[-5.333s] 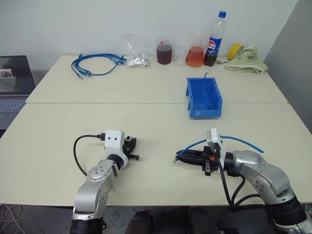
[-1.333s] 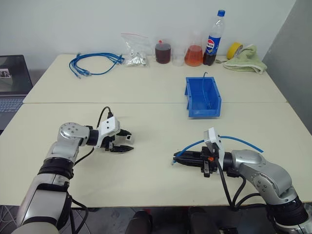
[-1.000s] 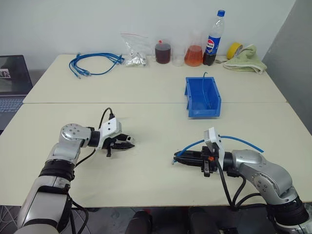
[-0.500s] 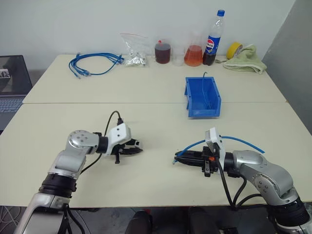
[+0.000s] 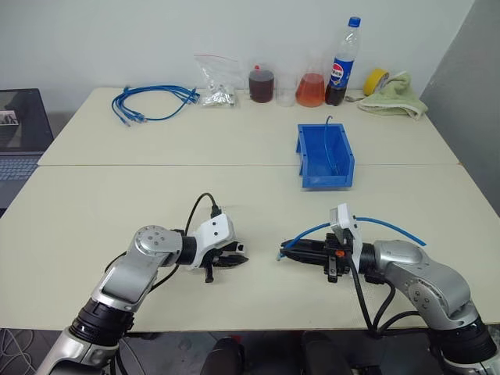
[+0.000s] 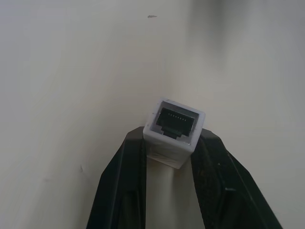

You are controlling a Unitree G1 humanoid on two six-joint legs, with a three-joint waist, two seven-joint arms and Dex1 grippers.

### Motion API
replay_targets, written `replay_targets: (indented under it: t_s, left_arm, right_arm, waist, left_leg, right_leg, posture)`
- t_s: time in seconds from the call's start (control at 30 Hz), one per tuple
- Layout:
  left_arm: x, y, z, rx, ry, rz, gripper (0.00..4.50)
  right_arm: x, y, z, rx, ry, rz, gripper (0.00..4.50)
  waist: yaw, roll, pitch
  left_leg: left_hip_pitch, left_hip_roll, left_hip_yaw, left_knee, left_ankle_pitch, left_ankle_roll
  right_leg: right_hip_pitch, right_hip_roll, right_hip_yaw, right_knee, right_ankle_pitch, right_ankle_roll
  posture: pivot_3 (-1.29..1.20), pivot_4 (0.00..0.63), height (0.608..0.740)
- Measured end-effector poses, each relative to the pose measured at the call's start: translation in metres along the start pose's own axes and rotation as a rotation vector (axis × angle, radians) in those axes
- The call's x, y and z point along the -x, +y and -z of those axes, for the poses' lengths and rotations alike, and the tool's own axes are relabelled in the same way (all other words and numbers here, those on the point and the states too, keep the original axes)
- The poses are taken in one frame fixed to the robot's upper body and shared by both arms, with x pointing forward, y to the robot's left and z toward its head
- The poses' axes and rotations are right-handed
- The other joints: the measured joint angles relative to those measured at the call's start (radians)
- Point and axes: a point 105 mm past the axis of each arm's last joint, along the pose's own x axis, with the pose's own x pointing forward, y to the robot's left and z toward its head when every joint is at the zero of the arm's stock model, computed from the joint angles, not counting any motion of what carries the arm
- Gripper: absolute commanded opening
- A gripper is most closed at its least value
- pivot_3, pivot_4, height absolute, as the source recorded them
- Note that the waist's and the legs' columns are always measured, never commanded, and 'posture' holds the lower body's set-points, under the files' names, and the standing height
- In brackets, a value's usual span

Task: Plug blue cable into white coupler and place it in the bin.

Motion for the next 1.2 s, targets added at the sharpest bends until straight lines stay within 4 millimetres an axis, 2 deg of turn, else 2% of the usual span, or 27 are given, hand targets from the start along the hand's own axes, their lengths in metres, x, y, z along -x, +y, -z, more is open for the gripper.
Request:
replay_targets:
  t_s: [0.27, 0.4, 0.57, 0.73, 1.2]
  left_arm:
    - [-0.003, 0.0, -0.001, 0.005, 0.013, -0.002, 0.98]
    - [-0.003, 0.001, -0.002, 0.014, 0.024, 0.005, 0.98]
    - [-0.004, 0.0, -0.003, 0.014, 0.026, 0.015, 0.98]
    - [-0.002, 0.001, -0.003, 0.014, 0.032, 0.021, 0.98]
    - [-0.002, 0.003, -0.003, 0.019, 0.035, 0.037, 0.98]
  right_arm:
    - [-0.018, -0.001, 0.004, 0.113, 0.022, -0.017, 0.11]
    - [-0.047, -0.006, -0.003, 0.186, 0.019, -0.036, 0.11]
    - [-0.067, -0.012, 0.001, 0.214, 0.05, -0.027, 0.11]
    - [-0.074, -0.019, 0.001, 0.239, 0.068, -0.01, 0.11]
    - [-0.081, -0.016, 0.003, 0.285, 0.093, -0.024, 0.11]
  waist:
    - [0.0, 0.001, -0.001]
    - [0.0, 0.001, -0.001]
    - [0.002, 0.001, -0.001]
    - [0.0, 0.001, -0.001]
    - [0.0, 0.001, -0.002]
  left_leg:
    - [0.001, 0.0, 0.0, 0.001, 0.0, 0.0]
    - [0.002, 0.0, 0.0, 0.001, 0.0, 0.0]
    - [0.001, 0.0, 0.0, 0.001, 0.0, 0.0]
    - [0.001, 0.0, -0.001, 0.0, 0.0, 0.0]
    - [0.001, 0.0, 0.0, 0.0, 0.0, 0.0]
  right_leg:
    - [0.001, 0.0, 0.0, 0.0, 0.0, 0.0]
    - [0.001, 0.001, 0.0, 0.0, 0.001, -0.001]
    - [0.001, 0.0, 0.0, 0.0, 0.001, -0.001]
    - [0.001, 0.001, 0.0, 0.0, 0.001, -0.001]
    - [0.001, 0.001, 0.0, 0.0, 0.001, -0.001]
  posture:
    - [0.0, 0.15, 0.74]
    - [0.0, 0.15, 0.74]
    - [0.0, 0.15, 0.74]
    - [0.0, 0.15, 0.74]
    - [0.0, 0.15, 0.74]
